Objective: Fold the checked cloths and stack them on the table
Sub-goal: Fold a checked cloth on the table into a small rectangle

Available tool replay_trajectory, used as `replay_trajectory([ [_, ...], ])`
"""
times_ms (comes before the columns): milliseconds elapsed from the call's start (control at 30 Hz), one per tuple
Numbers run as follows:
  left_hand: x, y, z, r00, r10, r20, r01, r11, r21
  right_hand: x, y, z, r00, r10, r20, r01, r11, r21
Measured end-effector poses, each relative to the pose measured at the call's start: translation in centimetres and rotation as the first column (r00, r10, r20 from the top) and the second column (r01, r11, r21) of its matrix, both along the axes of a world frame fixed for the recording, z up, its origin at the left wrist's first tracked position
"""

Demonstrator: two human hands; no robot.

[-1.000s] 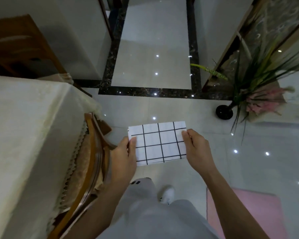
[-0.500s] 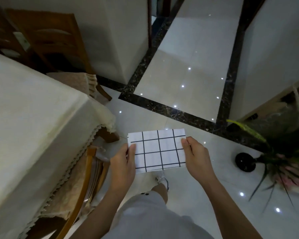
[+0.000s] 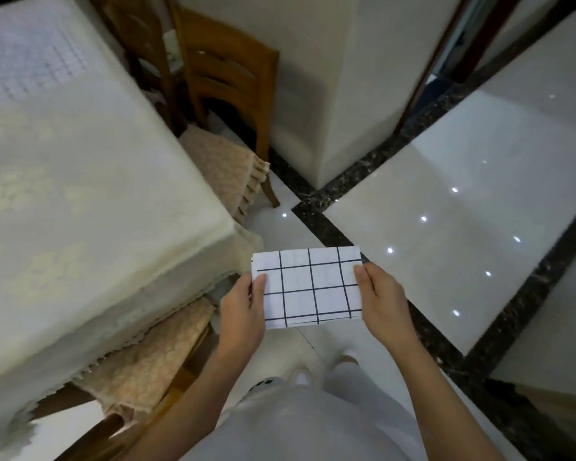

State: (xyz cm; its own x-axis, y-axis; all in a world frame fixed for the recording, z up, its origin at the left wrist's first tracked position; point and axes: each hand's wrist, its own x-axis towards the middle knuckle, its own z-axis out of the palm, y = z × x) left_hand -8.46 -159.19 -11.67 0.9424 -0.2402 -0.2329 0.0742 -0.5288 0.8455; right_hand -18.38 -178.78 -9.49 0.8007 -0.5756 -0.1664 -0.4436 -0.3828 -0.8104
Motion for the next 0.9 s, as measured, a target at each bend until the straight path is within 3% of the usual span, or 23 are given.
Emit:
replay_trajectory([
  [100, 2.5, 0.4, -0.9, 0.983, 0.152, -0.105, -0.155, 0.988, -0.016, 5.1, -0.8, 0.0, 0.992, 0.120, -0.022, -0.120, 0.992, 0.026],
  [233, 6.7, 0.1, -0.4, 0.962, 0.272, -0.005, -0.271, 0.961, 0.057, 12.8, -2.0, -0.2, 0.956, 0.291, -0.028, -0.289, 0.956, 0.047],
  [333, 10.5, -0.8, -0.3, 0.929, 0.369, -0.014, -0.368, 0.929, 0.048, 19.7, -3.4, -0.8, 0.911, 0.411, -0.016, -0.411, 0.911, 0.031],
  [600, 20.9, -3.8, 1.0, 0.785, 0.620, -0.005, -0.619, 0.783, 0.061, 36.3, -5.6, -0.3, 0.745, 0.667, -0.012, -0.666, 0.745, 0.047],
  [900, 26.7, -0.6, 1.0, 0.579, 0.814, -0.043, -0.815, 0.580, 0.009, 45.0, -2.1, -1.5, 0.589, 0.805, -0.068, -0.801, 0.593, 0.081],
])
